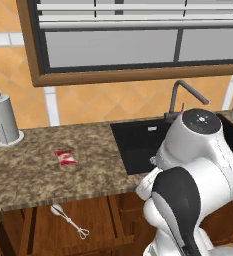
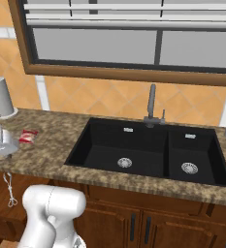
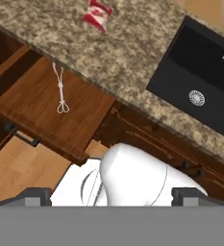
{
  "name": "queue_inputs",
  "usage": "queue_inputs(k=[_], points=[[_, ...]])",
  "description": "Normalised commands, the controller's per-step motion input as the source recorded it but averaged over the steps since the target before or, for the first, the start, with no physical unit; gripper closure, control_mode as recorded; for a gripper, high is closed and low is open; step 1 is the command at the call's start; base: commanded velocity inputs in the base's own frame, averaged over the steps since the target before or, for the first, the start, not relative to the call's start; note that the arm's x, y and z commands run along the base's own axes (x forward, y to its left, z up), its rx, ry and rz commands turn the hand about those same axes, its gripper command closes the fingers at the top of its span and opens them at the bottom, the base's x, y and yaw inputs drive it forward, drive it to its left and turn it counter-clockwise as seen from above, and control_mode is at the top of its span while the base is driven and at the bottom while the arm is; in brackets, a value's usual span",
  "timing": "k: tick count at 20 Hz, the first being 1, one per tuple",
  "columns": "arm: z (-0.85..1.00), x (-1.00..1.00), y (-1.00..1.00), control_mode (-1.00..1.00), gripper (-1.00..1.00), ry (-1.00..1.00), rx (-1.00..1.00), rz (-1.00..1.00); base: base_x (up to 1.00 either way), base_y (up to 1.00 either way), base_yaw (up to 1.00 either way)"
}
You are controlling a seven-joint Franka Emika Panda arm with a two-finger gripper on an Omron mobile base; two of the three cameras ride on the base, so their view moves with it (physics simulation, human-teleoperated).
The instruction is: Pick the tongs from the drawer and place it on the counter.
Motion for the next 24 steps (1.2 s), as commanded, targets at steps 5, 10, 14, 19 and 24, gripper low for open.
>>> queue_inputs(k=[5,10,14,19,24], points=[[-0.03,-0.78,0.98,-1.0,-1.0,0.0,-0.26,0.13,0.0,0.0,0.0],[0.0,-0.54,0.95,-1.0,-1.0,0.0,-0.2,0.19,0.0,0.0,0.0],[-0.03,-0.26,0.74,-1.0,-1.0,0.0,-0.19,0.13,0.0,0.0,0.0],[-0.4,0.0,0.72,-1.0,-1.0,0.04,-0.18,0.17,0.0,0.0,0.0],[-0.03,0.01,0.68,-1.0,-1.0,0.0,-0.15,0.07,0.0,0.0,0.0]])
